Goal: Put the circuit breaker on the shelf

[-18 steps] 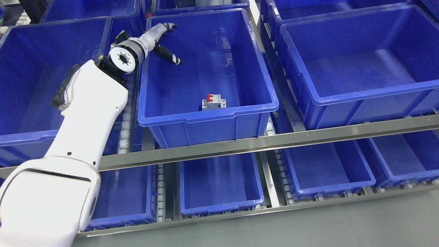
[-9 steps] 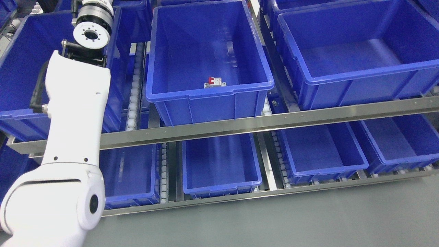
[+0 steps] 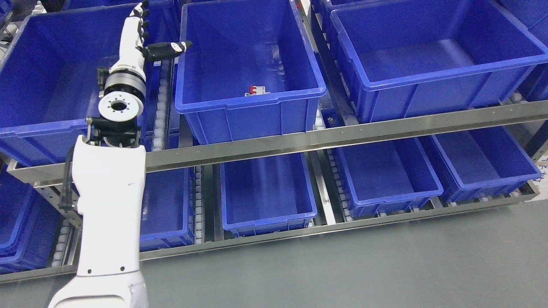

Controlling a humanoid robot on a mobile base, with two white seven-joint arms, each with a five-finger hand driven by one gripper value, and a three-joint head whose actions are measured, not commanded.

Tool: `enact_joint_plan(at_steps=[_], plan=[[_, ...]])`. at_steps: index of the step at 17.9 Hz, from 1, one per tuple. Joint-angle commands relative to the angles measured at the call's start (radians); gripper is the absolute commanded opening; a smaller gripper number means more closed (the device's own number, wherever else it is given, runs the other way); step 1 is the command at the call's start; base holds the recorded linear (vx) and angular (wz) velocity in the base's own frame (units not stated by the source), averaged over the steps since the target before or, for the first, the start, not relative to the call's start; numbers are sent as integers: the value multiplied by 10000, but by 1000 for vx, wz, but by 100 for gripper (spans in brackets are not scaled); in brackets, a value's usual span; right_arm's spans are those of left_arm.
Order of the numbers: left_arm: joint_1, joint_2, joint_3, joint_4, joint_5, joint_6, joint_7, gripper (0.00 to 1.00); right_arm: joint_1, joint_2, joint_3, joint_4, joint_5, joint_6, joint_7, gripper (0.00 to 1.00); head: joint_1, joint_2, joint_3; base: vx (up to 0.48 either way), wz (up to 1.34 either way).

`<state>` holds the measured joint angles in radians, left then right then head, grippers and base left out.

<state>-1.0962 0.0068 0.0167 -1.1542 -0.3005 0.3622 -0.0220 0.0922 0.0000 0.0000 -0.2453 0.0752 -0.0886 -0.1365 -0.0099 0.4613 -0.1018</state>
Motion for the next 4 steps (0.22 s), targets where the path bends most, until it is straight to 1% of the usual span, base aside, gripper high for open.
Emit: enact_joint_plan(at_steps=[1, 4], plan=[[1222, 107, -796, -3566, 642, 229, -10, 100, -2, -175, 199, -1, 0, 1668, 0, 100, 0, 0, 0, -51, -54], [1329, 107, -735, -3659, 627, 15, -10, 100, -2, -175, 199, -1, 0, 1668, 0, 100, 0, 0, 0, -38, -40]])
